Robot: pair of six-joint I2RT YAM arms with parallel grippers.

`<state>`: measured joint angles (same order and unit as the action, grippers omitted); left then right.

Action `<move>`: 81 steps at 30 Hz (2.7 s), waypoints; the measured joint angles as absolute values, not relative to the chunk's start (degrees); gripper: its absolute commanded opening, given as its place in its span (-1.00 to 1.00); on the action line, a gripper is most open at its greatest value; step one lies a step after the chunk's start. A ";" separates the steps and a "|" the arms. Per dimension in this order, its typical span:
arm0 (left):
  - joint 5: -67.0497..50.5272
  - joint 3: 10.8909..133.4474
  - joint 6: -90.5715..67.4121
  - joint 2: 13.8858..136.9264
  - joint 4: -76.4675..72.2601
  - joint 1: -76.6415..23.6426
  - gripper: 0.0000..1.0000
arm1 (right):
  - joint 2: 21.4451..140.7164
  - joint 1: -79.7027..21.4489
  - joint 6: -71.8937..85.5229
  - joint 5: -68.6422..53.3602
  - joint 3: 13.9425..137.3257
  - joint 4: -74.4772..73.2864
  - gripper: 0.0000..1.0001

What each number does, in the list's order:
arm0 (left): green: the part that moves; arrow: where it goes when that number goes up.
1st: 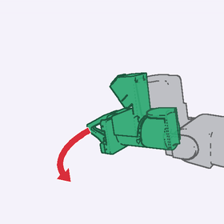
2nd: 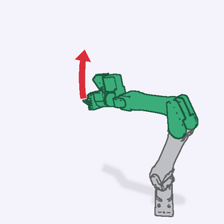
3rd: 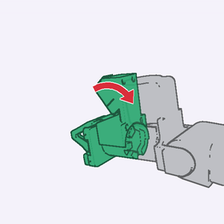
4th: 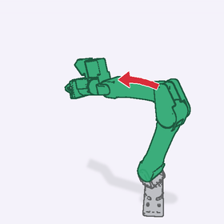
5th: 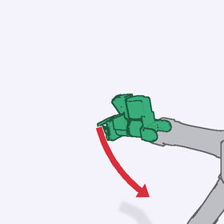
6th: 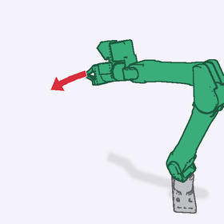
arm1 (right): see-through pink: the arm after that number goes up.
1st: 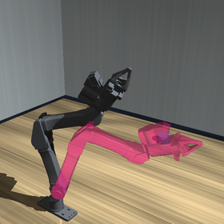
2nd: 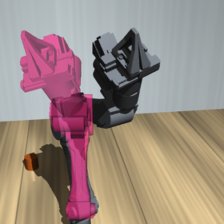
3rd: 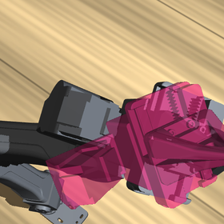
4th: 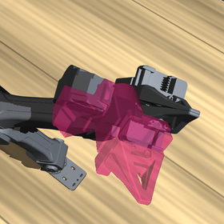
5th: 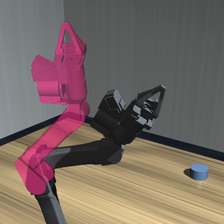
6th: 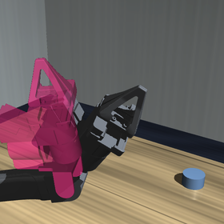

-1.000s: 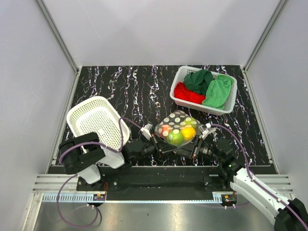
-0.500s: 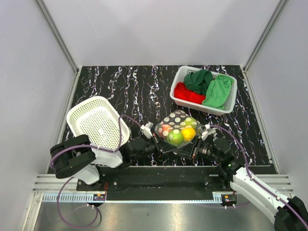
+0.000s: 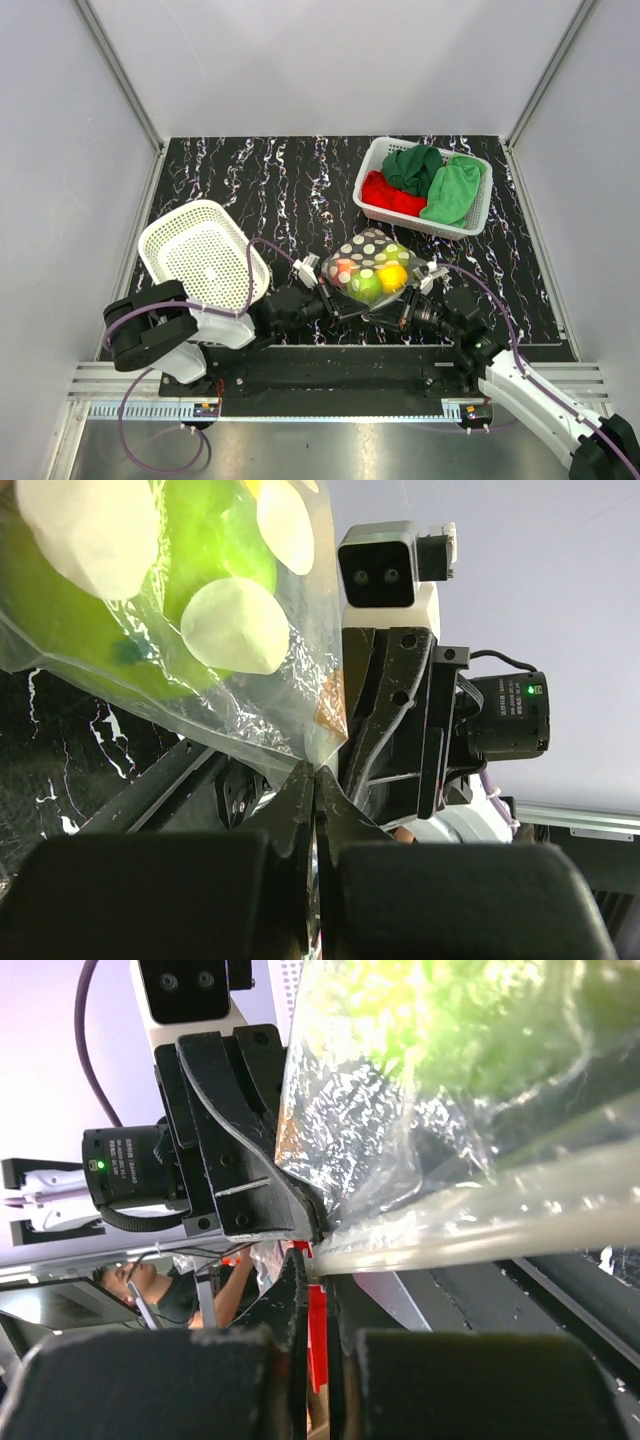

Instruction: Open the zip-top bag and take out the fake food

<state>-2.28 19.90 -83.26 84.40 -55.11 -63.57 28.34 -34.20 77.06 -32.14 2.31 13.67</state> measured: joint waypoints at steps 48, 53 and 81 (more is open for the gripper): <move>-8.16 23.16 -89.73 96.36 -66.46 -62.15 -1.00 | 12.47 -34.50 79.26 -27.00 3.81 -7.18 -1.00; -8.16 23.03 -89.82 96.23 -66.50 -62.06 -1.00 | 10.24 -34.50 79.59 -26.39 3.88 -8.99 -1.00; -12.29 17.54 -85.17 87.18 -64.36 -59.90 -0.80 | 10.26 -34.81 82.24 -14.94 7.29 -15.42 -1.00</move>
